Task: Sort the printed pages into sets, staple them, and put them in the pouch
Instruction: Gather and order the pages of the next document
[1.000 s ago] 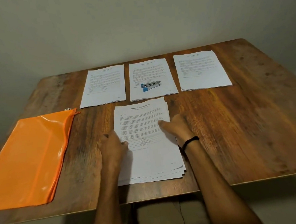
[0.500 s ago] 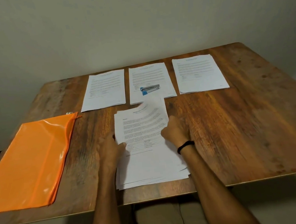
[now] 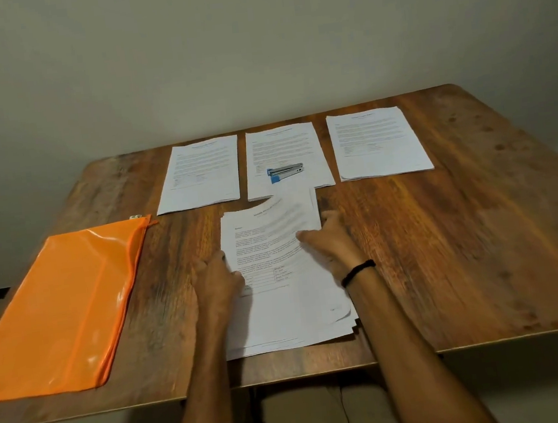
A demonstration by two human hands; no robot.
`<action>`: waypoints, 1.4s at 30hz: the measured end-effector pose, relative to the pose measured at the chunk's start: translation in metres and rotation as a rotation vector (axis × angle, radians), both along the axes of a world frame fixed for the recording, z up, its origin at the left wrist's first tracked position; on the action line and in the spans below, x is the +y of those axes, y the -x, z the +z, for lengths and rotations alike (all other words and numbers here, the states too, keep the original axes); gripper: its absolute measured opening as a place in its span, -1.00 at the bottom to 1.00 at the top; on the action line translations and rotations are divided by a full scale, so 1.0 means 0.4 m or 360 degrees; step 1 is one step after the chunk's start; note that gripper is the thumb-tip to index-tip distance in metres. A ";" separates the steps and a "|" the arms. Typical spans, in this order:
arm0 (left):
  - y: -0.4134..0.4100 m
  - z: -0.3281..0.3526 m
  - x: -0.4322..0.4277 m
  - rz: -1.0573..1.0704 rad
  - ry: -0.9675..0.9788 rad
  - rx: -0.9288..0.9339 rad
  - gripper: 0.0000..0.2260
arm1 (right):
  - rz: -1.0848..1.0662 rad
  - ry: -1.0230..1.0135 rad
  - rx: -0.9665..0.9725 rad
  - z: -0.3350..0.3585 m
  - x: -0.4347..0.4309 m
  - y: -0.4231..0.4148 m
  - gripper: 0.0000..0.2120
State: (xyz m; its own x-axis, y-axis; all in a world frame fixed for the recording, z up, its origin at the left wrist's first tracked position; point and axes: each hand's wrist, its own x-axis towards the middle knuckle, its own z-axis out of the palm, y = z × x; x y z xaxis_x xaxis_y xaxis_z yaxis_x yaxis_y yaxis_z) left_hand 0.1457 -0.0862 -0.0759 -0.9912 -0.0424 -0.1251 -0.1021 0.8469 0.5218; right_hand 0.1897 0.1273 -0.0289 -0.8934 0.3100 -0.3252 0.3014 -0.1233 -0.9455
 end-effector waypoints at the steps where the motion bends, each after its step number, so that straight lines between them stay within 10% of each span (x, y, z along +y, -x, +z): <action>1: 0.000 -0.001 -0.002 0.0003 -0.0018 -0.0011 -0.58 | -0.0028 0.0055 -0.0005 -0.002 0.000 -0.001 -0.74; 8: -0.004 0.035 -0.017 0.0193 -0.0616 -0.0029 -0.69 | 0.0184 -0.0098 0.0348 0.013 -0.021 -0.024 -0.63; 11: -0.012 0.099 -0.022 0.0180 -0.1099 -0.0156 -0.43 | 0.0270 -0.0237 0.0664 0.049 0.004 -0.032 -0.59; 15: -0.029 0.188 0.008 -0.0065 -0.1710 -0.0074 -0.71 | 0.0202 -0.0423 0.0898 0.111 0.039 -0.035 -0.60; 25: -0.069 0.211 0.121 -0.0119 -0.1396 0.0646 -0.68 | -0.0188 -0.0600 0.1011 0.087 0.040 -0.080 -0.53; 34: -0.070 0.196 0.107 -0.0030 -0.1626 0.0517 -0.41 | -0.0234 -0.0305 0.0946 0.075 0.064 -0.076 -0.37; 42: -0.073 0.214 0.071 -0.0164 -0.1671 0.0309 -0.80 | -0.0142 -0.0371 0.0868 0.086 0.087 -0.071 -0.70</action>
State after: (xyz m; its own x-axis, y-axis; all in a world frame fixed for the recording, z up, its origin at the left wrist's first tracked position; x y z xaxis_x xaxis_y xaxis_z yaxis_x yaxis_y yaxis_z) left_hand 0.1748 -0.0579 0.0098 -0.9908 0.0796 0.1096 0.1071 -0.0349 0.9936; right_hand 0.2180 0.1623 0.0054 -0.8794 0.3996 0.2587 -0.2370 0.1037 -0.9659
